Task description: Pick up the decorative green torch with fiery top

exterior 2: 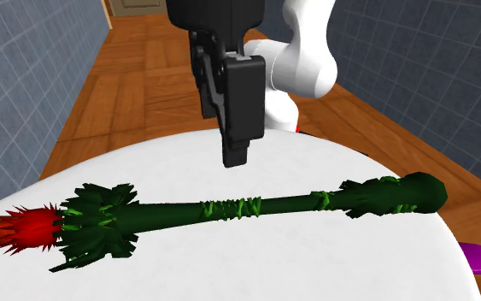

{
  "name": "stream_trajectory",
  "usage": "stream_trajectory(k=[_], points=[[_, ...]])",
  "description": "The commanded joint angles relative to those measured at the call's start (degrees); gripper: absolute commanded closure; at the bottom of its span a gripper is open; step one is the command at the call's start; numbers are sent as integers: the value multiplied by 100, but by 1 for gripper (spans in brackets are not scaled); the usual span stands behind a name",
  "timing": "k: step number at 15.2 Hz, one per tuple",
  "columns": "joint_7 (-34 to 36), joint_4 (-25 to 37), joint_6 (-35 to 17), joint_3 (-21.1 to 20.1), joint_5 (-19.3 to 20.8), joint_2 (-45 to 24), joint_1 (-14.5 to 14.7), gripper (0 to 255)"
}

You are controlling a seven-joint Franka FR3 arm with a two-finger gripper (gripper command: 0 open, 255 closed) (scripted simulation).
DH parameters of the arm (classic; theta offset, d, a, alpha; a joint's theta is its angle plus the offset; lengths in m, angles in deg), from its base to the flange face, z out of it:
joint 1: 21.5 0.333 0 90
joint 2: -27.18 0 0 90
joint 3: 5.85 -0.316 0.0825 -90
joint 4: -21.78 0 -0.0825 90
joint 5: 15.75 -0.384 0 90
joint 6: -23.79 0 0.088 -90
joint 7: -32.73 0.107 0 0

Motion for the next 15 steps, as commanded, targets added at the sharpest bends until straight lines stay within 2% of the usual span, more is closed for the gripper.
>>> stream_trajectory(k=[1, 3, 12, 13, 15], points=[[709, 199, -289, -302, -18, -403, -137, 0], [1294, 410, -487, -538, 29, -752, -259, 0], [1301, -118, -1080, -608, 0, -818, -236, 0], [1307, -122, -1076, -611, -5, -809, -231, 255], [1307, -123, -1078, -612, -4, -810, -231, 255]])
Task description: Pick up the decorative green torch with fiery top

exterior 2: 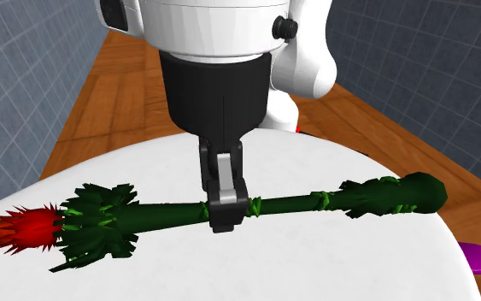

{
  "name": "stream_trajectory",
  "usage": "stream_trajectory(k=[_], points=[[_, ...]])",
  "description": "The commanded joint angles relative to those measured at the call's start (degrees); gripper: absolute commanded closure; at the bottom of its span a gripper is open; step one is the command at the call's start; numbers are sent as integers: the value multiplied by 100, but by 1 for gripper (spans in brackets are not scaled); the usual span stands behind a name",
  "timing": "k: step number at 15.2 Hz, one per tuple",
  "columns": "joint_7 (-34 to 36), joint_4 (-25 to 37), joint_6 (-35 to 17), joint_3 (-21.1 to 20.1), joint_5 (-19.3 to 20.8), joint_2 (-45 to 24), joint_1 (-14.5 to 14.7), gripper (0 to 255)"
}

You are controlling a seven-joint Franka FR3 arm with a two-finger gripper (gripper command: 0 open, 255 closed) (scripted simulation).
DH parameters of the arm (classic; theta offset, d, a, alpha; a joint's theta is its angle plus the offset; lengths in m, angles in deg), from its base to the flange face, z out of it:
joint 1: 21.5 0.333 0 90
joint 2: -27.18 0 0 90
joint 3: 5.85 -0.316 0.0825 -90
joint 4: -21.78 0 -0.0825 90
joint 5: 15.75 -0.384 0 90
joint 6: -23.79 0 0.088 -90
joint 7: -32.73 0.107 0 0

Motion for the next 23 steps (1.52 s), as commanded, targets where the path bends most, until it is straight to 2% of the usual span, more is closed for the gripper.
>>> stream_trajectory(k=[1, 7, 23], points=[[1, -4, -7, -2, 0, -3, 0, 255], [-5, 1, -8, 3, 4, -11, -4, 255], [-3, 1118, 1164, 133, 77, 44, -51, 255]])
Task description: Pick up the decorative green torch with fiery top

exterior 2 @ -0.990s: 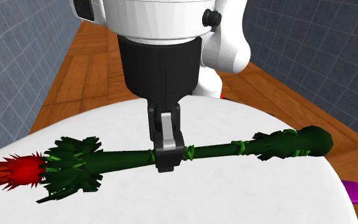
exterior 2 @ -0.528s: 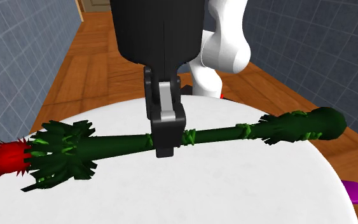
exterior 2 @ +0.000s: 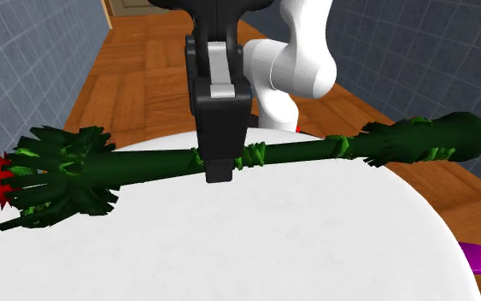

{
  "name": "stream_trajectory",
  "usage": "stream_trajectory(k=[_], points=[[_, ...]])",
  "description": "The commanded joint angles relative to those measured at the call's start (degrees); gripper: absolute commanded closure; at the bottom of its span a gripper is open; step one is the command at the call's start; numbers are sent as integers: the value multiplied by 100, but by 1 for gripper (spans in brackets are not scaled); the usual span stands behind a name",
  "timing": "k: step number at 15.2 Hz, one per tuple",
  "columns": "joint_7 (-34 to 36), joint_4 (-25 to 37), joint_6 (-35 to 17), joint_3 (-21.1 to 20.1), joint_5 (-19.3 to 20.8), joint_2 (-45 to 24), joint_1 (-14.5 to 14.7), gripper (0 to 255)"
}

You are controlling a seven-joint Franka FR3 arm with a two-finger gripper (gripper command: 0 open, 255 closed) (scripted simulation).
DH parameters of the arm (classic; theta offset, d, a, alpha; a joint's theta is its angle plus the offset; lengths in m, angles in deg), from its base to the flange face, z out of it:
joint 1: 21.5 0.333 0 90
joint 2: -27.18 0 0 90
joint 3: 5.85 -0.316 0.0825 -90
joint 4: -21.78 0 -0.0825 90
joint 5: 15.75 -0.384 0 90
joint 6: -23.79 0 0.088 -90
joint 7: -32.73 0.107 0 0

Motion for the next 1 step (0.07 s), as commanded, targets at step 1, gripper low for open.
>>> stream_trajectory(k=[1], points=[[-9, 52, 53, 13, 5, 4, -5, 255]])
